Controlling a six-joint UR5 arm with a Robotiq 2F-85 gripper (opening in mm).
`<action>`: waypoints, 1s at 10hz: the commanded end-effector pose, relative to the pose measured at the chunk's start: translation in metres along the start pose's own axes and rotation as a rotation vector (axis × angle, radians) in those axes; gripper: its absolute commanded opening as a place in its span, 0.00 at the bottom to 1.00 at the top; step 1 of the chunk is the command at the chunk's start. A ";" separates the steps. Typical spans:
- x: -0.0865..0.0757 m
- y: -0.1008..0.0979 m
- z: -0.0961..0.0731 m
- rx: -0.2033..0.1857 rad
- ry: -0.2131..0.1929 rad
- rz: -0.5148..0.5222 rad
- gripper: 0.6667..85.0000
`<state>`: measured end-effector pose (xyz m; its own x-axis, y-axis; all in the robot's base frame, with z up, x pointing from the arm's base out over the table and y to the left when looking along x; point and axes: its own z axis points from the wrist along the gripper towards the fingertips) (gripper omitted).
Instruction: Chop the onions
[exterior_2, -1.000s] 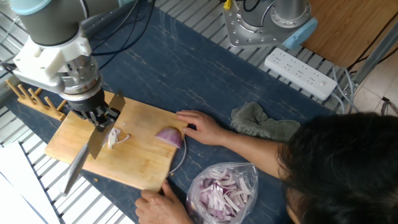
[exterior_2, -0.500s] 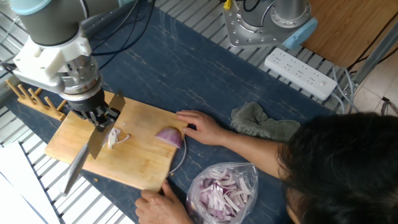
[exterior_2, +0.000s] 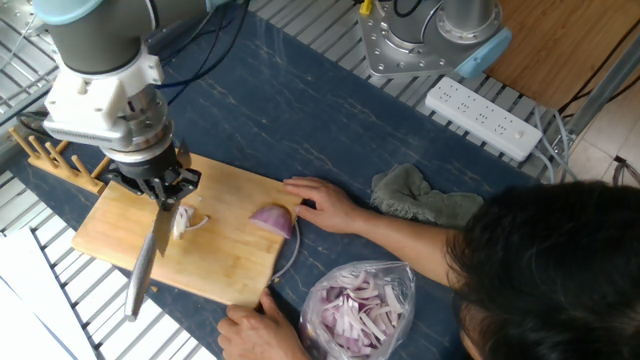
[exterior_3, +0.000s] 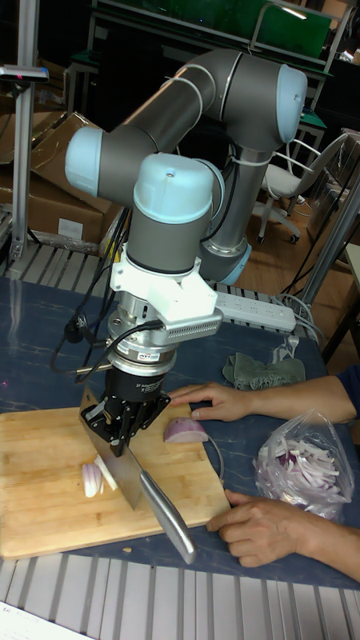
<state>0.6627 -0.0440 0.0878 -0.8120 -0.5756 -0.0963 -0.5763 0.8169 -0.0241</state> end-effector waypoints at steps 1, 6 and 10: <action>-0.005 0.005 0.000 -0.022 -0.022 -0.010 0.00; -0.004 0.000 0.004 -0.018 -0.029 -0.024 0.00; -0.004 -0.001 0.005 -0.018 -0.030 -0.024 0.00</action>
<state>0.6652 -0.0428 0.0831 -0.7933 -0.5978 -0.1154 -0.6003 0.7996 -0.0156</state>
